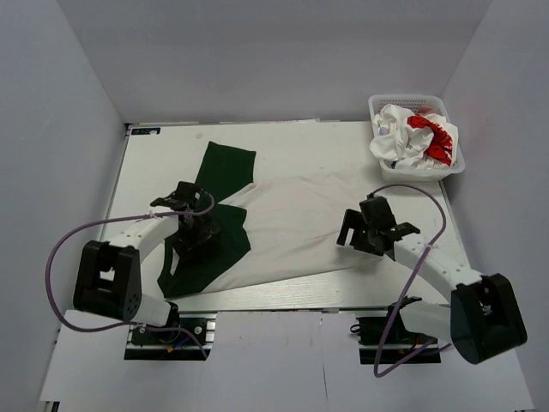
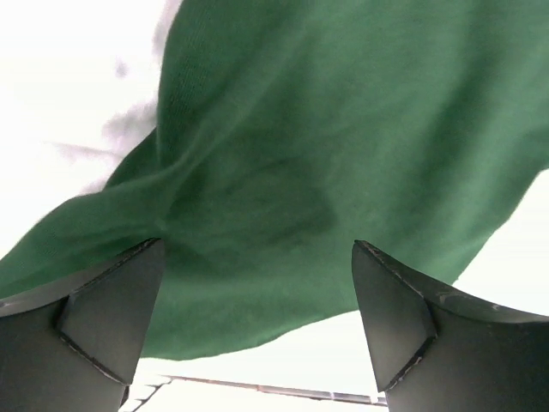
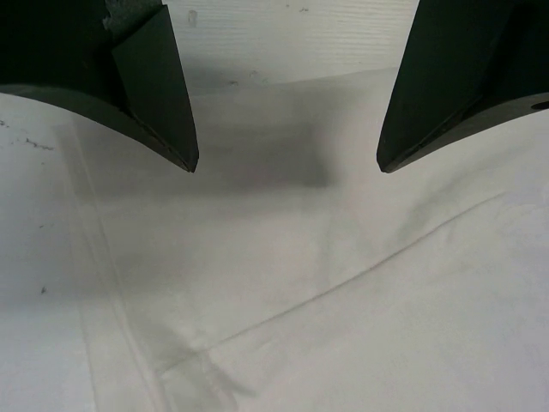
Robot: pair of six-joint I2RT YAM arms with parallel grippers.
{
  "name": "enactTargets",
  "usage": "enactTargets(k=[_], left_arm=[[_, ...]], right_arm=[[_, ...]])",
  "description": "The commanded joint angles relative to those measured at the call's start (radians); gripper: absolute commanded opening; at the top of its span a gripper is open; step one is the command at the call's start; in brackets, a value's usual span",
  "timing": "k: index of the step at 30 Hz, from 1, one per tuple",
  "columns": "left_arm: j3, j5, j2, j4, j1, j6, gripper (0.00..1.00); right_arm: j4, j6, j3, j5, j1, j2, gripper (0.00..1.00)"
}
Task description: Fold and stack the t-shirts
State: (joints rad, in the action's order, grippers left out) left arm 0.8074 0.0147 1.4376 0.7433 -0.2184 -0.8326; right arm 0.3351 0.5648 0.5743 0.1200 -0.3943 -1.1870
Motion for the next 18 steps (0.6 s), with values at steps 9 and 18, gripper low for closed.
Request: enactTargets(k=[9,18], left_arm=[[0.43,0.127,0.068,-0.188,0.017,0.139,1.0],[1.174,0.274,0.637,0.065,0.027,0.288,1.0]], right_arm=[[-0.073,-0.008,0.316,0.208,0.009,-0.1,0.9],[0.062,-0.066,0.584,0.397,0.037,-0.383,0.9]])
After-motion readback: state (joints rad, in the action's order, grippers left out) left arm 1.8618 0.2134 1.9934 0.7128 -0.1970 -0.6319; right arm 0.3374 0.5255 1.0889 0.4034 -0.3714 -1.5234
